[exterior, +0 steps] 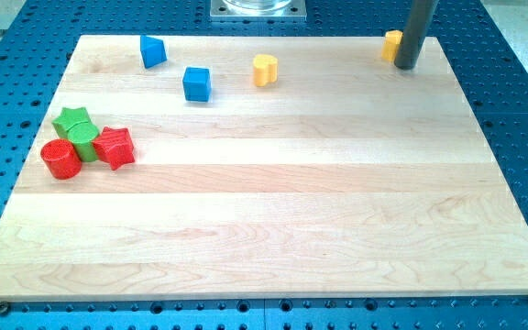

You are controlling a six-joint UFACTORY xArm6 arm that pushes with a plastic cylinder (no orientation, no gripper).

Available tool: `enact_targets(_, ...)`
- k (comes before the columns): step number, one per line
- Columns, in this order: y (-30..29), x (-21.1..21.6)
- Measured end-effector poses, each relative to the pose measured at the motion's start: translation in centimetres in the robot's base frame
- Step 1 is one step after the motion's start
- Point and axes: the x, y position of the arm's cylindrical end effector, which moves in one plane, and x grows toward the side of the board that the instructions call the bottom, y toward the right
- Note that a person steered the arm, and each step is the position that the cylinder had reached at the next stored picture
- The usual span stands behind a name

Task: Slide the heart close to the hexagon

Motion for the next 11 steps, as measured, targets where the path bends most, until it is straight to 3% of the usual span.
enact_targets(2,-17.7,4.8)
enact_targets(3,-22.2,4.5)
enact_targets(6,-26.4,0.8)
enact_targets(9,-12.3,-0.8)
enact_targets(11,-17.1,-2.6)
